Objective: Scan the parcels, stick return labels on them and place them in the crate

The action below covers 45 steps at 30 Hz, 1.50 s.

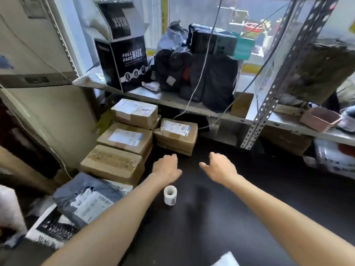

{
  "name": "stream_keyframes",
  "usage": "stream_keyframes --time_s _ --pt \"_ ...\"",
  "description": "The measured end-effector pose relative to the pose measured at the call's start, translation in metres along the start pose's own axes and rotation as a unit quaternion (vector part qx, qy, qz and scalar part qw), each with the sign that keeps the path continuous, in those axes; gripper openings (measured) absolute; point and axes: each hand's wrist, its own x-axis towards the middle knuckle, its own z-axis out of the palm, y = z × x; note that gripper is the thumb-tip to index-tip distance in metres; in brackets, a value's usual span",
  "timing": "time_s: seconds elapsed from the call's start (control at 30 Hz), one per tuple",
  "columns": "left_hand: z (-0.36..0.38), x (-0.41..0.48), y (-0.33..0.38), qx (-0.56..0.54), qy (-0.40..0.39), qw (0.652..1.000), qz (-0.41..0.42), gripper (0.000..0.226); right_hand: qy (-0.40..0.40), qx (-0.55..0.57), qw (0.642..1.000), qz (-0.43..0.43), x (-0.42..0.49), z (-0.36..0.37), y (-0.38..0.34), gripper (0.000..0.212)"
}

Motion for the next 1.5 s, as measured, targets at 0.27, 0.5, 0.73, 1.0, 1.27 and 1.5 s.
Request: stream_keyframes --time_s 0.27,0.5,0.73,1.0,1.27,1.5 --pt "0.018 0.142 -0.011 -0.277 0.014 0.94 -0.198 0.054 0.01 0.089 0.996 -0.002 0.172 0.015 -0.006 0.044" --pt "0.05 0.193 -0.013 -0.646 0.014 0.681 -0.343 0.071 -0.039 0.195 0.98 -0.023 0.266 0.044 -0.014 0.062" --pt "0.042 0.182 -0.012 -0.746 0.01 0.584 -0.321 0.056 -0.005 0.303 0.953 0.011 0.251 0.045 -0.01 0.045" --pt "0.026 0.098 0.01 -0.73 -0.036 0.642 -0.234 0.057 0.12 0.375 0.917 0.061 0.12 0.011 0.023 0.04" --pt "0.023 -0.03 0.047 -0.703 -0.146 0.69 -0.088 0.041 0.255 0.39 0.881 0.08 -0.067 -0.022 0.071 0.033" --pt "0.054 -0.124 0.101 -0.654 -0.172 0.737 -0.019 0.09 0.327 0.319 0.88 0.131 -0.217 -0.04 0.143 0.027"
